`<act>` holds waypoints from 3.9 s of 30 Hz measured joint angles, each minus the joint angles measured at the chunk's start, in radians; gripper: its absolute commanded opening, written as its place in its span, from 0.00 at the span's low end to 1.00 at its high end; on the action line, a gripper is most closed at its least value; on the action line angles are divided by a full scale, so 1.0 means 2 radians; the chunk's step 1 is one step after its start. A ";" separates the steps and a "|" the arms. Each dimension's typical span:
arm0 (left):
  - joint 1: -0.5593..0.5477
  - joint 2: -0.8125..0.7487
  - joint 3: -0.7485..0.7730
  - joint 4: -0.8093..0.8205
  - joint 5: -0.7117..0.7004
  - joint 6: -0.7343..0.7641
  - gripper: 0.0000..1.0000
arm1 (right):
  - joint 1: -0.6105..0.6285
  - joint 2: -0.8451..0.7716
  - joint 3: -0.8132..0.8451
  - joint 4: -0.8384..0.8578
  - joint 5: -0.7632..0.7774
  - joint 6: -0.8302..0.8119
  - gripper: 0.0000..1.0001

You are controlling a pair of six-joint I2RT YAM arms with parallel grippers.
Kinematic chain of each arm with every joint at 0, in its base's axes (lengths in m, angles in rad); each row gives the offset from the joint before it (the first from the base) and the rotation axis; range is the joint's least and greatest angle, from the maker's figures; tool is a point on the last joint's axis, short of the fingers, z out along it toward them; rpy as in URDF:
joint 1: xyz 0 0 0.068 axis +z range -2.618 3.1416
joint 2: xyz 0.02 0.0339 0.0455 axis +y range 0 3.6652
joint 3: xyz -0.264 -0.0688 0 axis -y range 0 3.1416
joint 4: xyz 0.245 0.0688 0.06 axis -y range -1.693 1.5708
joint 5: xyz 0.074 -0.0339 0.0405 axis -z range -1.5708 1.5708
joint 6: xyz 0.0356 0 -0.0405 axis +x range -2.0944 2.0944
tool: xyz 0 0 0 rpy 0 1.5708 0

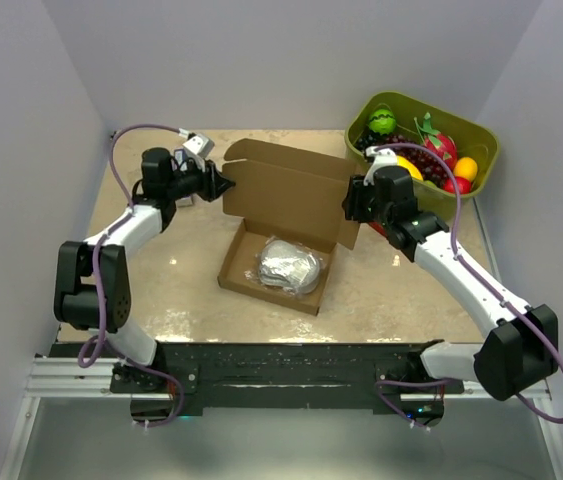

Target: Fold the paper box

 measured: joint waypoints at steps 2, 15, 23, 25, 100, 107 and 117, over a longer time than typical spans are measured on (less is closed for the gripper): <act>-0.012 0.000 0.000 0.000 -0.009 0.005 0.15 | 0.000 0.001 0.000 0.002 -0.005 0.000 0.29; -0.101 -0.031 -0.012 -0.005 -0.185 0.011 0.00 | -0.002 0.006 0.000 0.013 0.014 0.026 0.02; -0.139 -0.060 -0.056 0.051 -0.296 -0.034 0.00 | 0.022 0.012 0.008 0.050 0.092 0.029 0.02; -0.145 -0.064 -0.065 0.072 -0.322 -0.043 0.00 | 0.034 0.019 0.009 0.075 0.119 0.027 0.02; -0.439 -0.076 -0.381 0.441 -0.707 -0.245 0.00 | 0.151 -0.177 -0.251 0.071 0.335 0.223 0.61; -0.445 -0.082 -0.371 0.414 -0.735 -0.238 0.00 | 0.151 -0.224 -0.237 -0.020 0.291 0.225 0.80; -0.437 -0.063 -0.342 0.381 -0.764 -0.212 0.00 | 0.151 -0.240 -0.168 -0.122 0.173 0.187 0.89</act>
